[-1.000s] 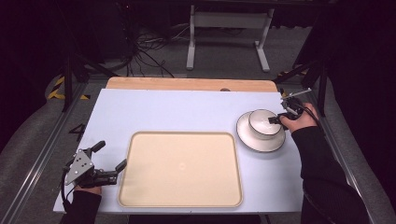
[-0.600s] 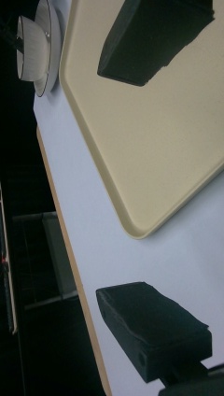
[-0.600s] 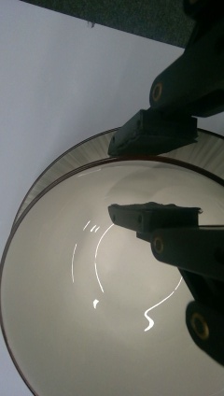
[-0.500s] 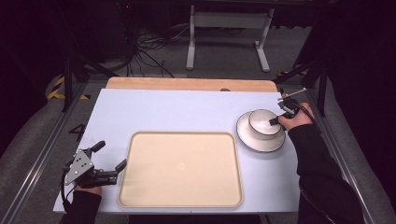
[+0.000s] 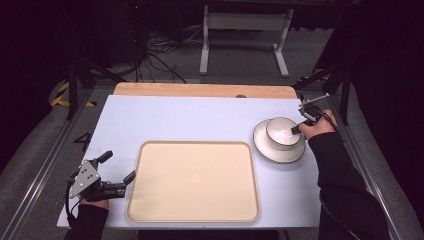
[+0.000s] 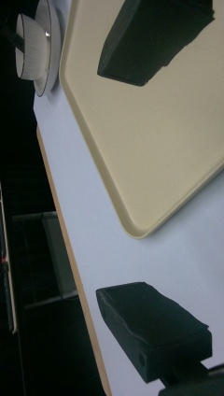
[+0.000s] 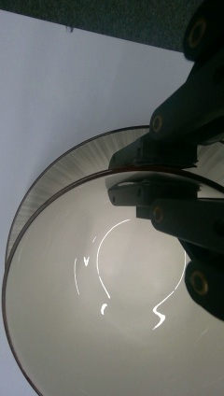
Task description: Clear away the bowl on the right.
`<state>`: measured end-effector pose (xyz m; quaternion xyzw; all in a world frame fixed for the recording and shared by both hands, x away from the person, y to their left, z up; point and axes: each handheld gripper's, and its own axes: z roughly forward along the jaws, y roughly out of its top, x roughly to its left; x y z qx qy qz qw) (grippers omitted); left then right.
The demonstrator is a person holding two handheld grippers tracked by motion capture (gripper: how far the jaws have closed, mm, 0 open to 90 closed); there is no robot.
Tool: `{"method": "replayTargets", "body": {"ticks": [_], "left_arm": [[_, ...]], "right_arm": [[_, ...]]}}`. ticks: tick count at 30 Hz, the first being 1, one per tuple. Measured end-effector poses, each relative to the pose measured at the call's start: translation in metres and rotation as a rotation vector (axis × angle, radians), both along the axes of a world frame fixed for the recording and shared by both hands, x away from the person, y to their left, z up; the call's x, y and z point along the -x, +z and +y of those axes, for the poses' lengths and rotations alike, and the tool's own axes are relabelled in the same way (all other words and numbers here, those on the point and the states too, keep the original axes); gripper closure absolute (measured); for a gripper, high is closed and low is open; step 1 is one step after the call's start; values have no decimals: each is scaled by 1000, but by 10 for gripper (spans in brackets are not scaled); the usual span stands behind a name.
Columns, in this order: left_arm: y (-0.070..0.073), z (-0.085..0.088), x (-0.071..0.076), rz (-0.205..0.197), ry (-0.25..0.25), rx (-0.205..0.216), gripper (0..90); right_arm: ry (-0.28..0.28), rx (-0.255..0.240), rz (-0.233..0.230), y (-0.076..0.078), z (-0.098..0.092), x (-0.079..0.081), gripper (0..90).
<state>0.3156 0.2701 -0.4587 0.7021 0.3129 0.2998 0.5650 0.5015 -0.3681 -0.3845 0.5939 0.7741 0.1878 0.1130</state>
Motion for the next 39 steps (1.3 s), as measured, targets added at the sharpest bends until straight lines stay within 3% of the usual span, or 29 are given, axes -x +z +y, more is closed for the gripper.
{"method": "replayTargets", "body": {"ticks": [8,20,39], "left_arm": [[0,0,0,1,1,1,3],[0,0,0,1,-1,-1,3],[0,0,0,2,-1,1,3]], "right_arm": [[-12,-24,-2,7,4,3,834],[-10,-21,-9,22,7,9,832],[13,-16,-22,61,24,23,826]]}}
